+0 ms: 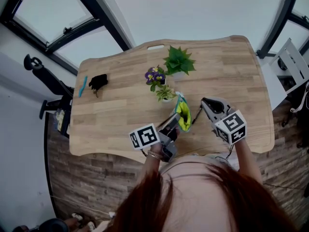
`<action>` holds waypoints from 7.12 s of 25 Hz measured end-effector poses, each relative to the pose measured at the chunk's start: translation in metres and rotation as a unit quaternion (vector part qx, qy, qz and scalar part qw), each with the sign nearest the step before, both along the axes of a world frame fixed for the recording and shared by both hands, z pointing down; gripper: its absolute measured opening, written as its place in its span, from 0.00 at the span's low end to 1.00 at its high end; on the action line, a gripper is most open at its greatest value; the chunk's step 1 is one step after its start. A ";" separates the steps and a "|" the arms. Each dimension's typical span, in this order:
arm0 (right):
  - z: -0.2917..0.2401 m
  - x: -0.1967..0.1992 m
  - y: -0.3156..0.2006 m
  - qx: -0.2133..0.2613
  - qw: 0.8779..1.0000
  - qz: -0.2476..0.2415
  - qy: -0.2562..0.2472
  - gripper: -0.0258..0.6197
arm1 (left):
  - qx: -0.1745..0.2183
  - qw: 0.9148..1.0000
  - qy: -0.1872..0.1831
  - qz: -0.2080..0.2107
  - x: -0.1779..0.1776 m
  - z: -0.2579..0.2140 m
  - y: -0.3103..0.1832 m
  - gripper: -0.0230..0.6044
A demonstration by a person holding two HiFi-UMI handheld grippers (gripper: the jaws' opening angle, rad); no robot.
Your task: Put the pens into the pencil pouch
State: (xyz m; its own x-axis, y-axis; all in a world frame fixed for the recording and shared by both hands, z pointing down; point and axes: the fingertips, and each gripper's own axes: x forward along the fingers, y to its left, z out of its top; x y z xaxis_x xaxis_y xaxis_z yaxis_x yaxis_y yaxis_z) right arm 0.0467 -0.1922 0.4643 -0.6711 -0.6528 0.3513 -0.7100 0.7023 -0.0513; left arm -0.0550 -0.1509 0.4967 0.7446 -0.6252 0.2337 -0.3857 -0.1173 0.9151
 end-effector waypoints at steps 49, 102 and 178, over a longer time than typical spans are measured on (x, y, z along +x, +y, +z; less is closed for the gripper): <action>0.185 0.036 -0.034 -0.375 0.903 0.207 0.035 0.25 | -0.017 1.000 0.006 0.004 0.001 0.007 -0.009 0.06; 0.117 0.035 -0.044 -0.320 0.918 0.214 -0.099 0.10 | -0.015 1.000 -0.014 -0.018 -0.003 0.006 -0.011 0.06; -0.038 -0.058 -0.013 -0.043 0.966 -0.020 -0.255 0.10 | -0.017 0.998 0.000 -0.053 -0.005 0.009 -0.017 0.06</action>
State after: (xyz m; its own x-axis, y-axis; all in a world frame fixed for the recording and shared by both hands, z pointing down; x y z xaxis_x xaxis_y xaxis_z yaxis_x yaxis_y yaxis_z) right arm -0.0110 -0.2048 0.4262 -0.7955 -0.6056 0.0209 -0.5492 0.7061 -0.4470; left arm -0.0596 -0.1683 0.5055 0.6742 -0.6923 0.2571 -0.3947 -0.0435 0.9178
